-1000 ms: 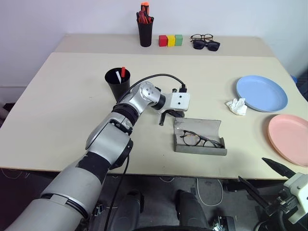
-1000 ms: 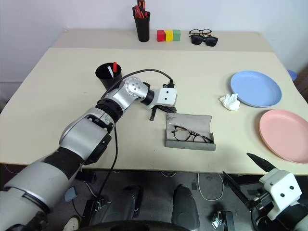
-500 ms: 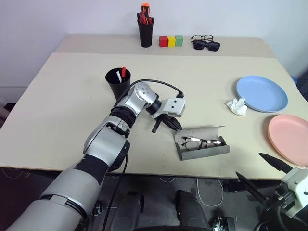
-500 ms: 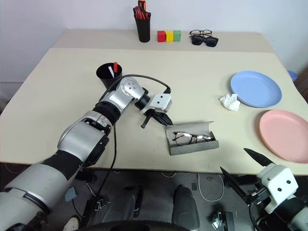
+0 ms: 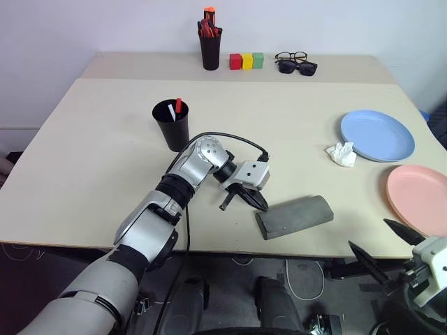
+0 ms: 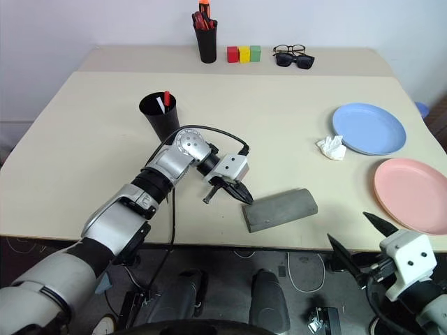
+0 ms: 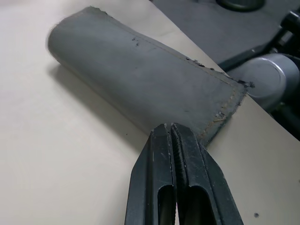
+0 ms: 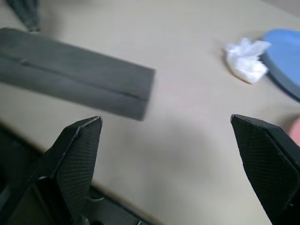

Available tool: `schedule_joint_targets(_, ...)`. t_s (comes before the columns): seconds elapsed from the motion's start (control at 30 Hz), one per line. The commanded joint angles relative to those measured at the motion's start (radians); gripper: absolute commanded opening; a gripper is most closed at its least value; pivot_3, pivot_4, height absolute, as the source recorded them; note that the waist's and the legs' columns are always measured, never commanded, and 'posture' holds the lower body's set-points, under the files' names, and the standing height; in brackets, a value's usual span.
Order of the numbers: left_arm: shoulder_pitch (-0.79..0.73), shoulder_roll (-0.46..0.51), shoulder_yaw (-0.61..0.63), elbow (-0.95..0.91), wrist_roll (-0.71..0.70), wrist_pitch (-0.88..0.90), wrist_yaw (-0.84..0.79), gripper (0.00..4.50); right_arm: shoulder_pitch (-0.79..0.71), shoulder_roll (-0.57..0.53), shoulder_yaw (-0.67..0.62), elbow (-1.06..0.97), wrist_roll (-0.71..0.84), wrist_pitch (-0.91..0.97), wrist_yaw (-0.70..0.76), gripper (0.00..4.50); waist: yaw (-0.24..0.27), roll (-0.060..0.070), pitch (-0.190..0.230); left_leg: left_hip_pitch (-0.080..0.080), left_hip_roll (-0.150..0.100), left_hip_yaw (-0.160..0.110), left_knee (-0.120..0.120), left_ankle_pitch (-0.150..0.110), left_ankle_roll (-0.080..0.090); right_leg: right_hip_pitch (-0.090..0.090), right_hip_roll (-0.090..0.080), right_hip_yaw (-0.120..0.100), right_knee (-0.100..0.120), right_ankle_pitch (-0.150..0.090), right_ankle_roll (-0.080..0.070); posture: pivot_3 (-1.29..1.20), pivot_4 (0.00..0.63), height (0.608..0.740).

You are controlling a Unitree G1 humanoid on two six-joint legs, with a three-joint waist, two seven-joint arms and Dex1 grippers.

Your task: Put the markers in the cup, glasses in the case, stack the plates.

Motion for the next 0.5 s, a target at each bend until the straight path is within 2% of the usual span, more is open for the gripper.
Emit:
schedule_joint_targets(0.03,-0.024,0.012,0.087,-0.099,-0.082,0.086,0.043,0.06,-0.023,0.002,-0.055,0.007,0.017,0.012,-0.055,4.50,0.000,0.000,0.000,0.000,0.000,0.000,0.000,0.000,0.000,0.000,0.000,0.000,0.000,0.000,0.000,0.00,0.150,0.739)
schedule_joint_targets(0.13,0.003,0.034,0.131,-0.232,-0.145,0.207,0.057,0.06,-0.055,-0.022,-0.062,0.041,0.002,0.048,-0.088,4.50,-0.002,0.000,0.000,0.000,0.000,0.000,-0.001,0.000,0.000,0.000,0.000,0.000,0.000,0.000,0.000,0.00,0.150,0.739)
schedule_joint_targets(0.2,0.025,0.058,0.139,-0.332,-0.197,0.342,0.033,0.58,-0.087,-0.051,-0.062,0.085,-0.023,0.056,-0.099,4.50,-0.002,0.001,0.000,0.000,0.000,0.000,-0.001,0.000,0.000,0.000,0.000,0.000,0.000,0.000,0.000,0.00,0.150,0.739)
schedule_joint_targets(0.27,0.051,0.083,0.131,-0.410,-0.221,0.406,0.018,1.39,-0.127,-0.082,-0.055,0.146,-0.044,0.062,-0.106,4.50,-0.005,0.001,0.000,0.001,0.000,0.000,-0.001,0.000,0.000,0.000,0.000,0.001,0.000,0.000,0.000,0.00,0.150,0.739)
schedule_joint_targets(0.47,0.106,0.130,0.107,-0.571,-0.267,0.504,0.023,4.41,-0.258,-0.169,0.005,0.350,-0.095,0.085,-0.099,4.50,-0.003,0.002,-0.001,0.002,0.000,0.000,-0.001,0.000,0.000,0.001,0.001,0.001,0.001,0.003,-0.004,0.00,0.150,0.739)
schedule_joint_targets(0.5,0.112,0.130,0.108,-0.585,-0.265,0.500,0.038,4.49,-0.280,-0.184,0.017,0.389,-0.105,0.083,-0.095,4.50,-0.003,0.002,-0.001,0.002,0.000,0.000,0.000,0.000,0.000,0.001,0.001,0.001,0.001,0.003,-0.004,0.00,0.150,0.739)
